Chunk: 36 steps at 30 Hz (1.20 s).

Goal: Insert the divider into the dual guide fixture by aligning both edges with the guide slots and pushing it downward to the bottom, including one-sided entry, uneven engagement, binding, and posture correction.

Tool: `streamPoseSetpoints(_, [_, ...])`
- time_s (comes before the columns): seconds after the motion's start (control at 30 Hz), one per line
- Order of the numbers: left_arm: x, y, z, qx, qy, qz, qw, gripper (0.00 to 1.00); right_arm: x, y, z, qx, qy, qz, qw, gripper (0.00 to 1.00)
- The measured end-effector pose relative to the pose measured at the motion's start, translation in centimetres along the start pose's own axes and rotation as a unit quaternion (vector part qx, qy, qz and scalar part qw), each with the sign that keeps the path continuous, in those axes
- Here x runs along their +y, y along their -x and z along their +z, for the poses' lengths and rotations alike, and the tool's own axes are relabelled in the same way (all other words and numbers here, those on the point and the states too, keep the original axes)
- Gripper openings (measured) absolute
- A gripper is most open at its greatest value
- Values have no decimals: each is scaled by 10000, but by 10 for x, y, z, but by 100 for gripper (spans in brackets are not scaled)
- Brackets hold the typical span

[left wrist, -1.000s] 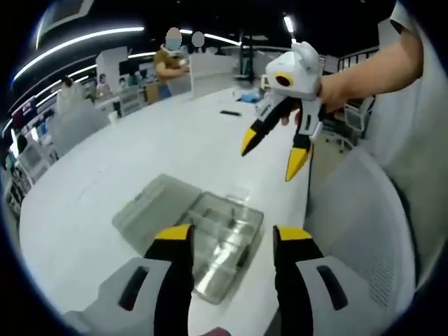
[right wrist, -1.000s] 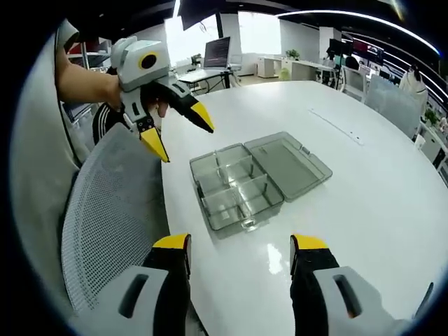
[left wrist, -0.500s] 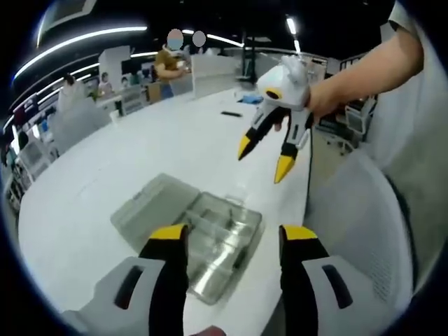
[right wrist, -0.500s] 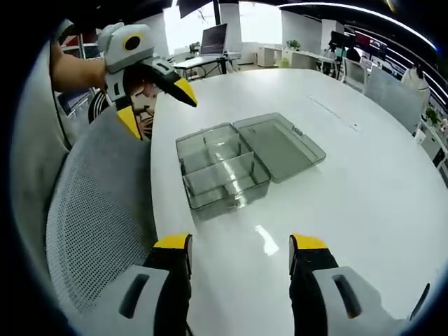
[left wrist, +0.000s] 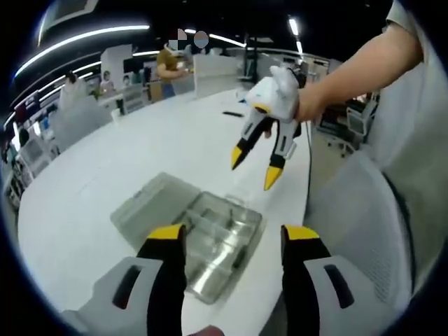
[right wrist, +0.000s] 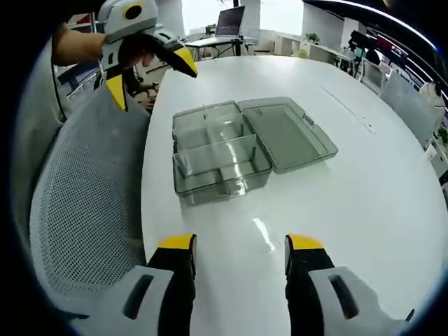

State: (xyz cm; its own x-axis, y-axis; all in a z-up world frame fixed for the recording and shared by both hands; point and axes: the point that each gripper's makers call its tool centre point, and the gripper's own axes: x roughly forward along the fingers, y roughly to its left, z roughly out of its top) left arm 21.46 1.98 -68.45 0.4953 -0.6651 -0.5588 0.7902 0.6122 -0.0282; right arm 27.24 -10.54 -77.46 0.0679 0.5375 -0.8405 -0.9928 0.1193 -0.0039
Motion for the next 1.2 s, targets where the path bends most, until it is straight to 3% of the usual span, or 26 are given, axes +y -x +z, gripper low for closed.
streamPoseSetpoints(0.17, [1, 1, 0, 11, 21, 15, 10000, 53, 0, -11, -4, 285, 423, 109, 9986, 44])
streamPoseSetpoints(0.53, [3, 1, -1, 7, 72, 58, 10000, 53, -4, -27, -9, 636, 890, 273, 9936, 42])
streamPoseSetpoints(1.2, [7, 2, -4, 50, 171, 133, 9998, 53, -9, -40, -18, 881, 1120, 456, 9887, 35])
